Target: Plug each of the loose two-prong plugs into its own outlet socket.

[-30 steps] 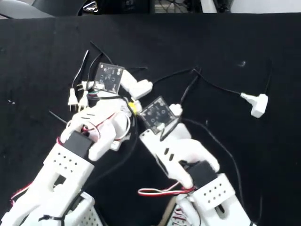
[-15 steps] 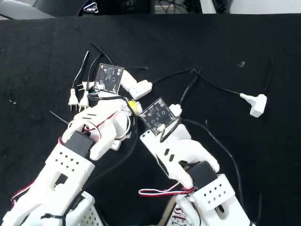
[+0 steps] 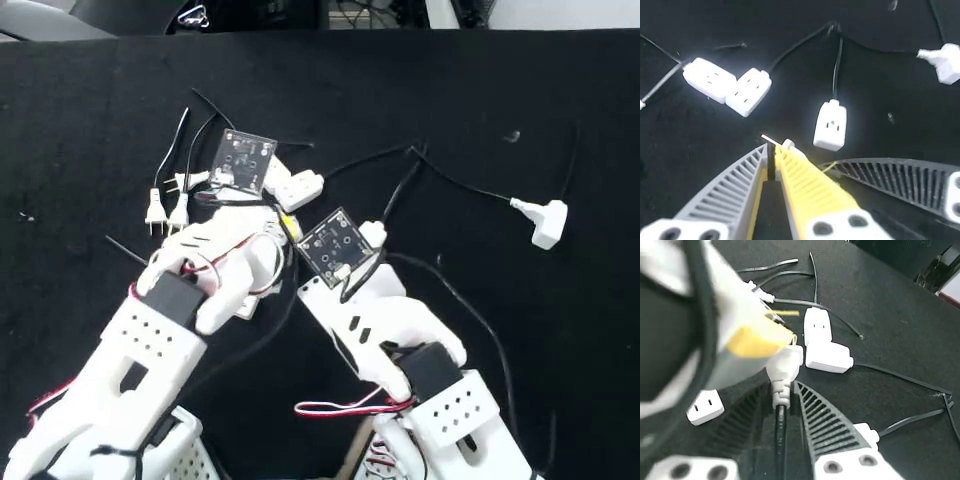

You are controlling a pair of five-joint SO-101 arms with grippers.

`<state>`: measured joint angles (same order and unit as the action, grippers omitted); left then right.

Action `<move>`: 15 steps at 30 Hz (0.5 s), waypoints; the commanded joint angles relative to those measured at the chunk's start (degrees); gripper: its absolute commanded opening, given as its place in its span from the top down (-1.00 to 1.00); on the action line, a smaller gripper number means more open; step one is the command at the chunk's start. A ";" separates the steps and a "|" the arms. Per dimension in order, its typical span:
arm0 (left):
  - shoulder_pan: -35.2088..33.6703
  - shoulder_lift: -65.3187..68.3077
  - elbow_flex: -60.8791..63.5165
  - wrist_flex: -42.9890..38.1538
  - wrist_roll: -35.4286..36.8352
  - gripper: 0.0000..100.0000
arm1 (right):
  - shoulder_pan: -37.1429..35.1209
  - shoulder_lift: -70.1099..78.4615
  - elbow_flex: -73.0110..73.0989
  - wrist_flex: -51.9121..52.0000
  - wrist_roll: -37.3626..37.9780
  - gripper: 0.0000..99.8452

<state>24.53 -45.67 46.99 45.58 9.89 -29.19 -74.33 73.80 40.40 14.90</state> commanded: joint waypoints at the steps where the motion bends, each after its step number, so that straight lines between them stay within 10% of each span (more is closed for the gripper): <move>1: 0.66 2.29 -3.65 -0.53 -0.70 0.94 | 0.09 -1.45 -0.92 0.18 -0.53 0.98; 15: -4.97 0.88 -4.44 0.00 -0.62 0.94 | 0.00 -1.45 -0.75 0.18 -0.53 0.98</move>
<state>22.07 -43.82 46.99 45.58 9.89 -29.36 -74.33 73.80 40.40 14.90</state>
